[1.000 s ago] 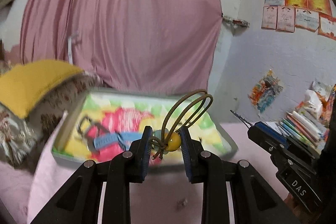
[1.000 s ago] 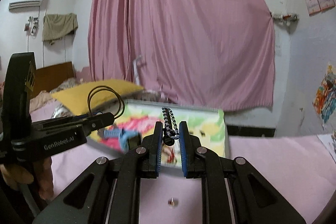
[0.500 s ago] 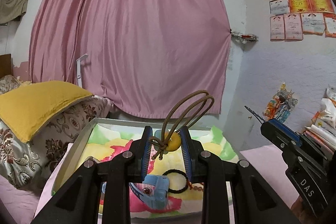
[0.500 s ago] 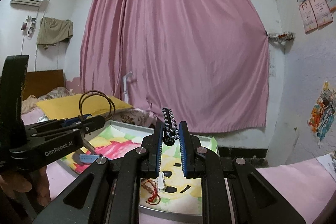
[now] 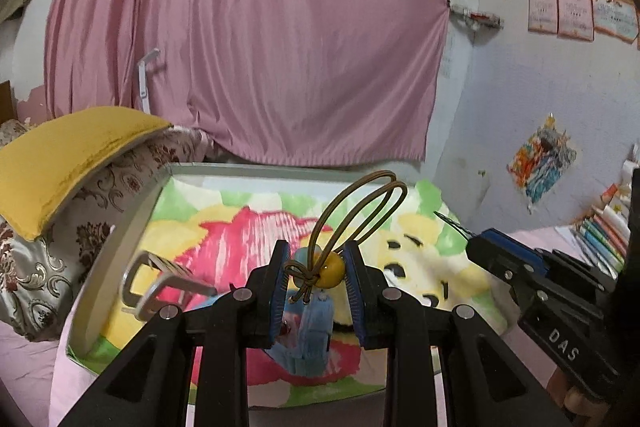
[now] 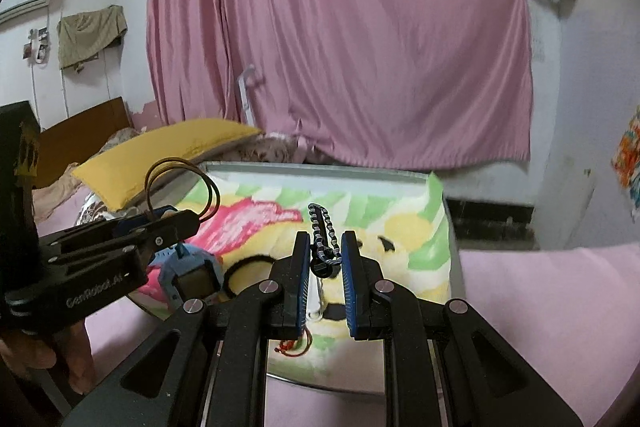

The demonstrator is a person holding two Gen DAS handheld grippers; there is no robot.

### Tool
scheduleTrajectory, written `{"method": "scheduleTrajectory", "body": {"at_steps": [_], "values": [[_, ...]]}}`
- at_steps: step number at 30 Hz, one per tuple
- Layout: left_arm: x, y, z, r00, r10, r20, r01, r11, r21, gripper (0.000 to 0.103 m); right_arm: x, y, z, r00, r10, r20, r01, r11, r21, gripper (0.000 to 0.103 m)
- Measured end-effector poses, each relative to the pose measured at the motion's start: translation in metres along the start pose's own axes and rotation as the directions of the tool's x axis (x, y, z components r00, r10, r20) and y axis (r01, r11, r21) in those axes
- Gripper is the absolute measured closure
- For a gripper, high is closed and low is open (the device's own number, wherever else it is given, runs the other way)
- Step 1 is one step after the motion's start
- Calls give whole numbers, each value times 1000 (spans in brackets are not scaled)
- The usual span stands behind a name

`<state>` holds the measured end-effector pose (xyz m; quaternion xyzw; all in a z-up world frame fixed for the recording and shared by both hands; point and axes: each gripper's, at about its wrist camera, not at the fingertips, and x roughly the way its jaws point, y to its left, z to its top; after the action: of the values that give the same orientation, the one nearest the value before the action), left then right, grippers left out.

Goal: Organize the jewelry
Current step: 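Carry the hair tie and bracelet into the tray and open both grippers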

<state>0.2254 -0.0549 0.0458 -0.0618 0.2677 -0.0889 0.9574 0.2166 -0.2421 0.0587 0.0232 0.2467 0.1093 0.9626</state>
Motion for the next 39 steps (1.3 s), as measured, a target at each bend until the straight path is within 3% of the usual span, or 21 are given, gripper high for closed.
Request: {"method": "scheduleTrajectory", "body": {"at_steps": [8, 26, 32, 39], "values": [[12, -12, -2, 996, -14, -87, 19, 998, 59, 78, 29, -23, -11, 992, 46, -118, -34, 995, 98, 89], [12, -32, -5, 993, -18, -120, 37, 986, 160, 78, 49, -27, -16, 975, 60, -215, -32, 991, 129, 89], [15, -40, -6, 983, -41, -178, 71, 983, 168, 78, 44, -29, -19, 972, 61, -228, -32, 991, 130, 89], [28, -41, -12, 960, -35, -278, 80, 985, 152, 78, 44, -30, -22, 969, 65, -238, -33, 990, 135, 89]]}}
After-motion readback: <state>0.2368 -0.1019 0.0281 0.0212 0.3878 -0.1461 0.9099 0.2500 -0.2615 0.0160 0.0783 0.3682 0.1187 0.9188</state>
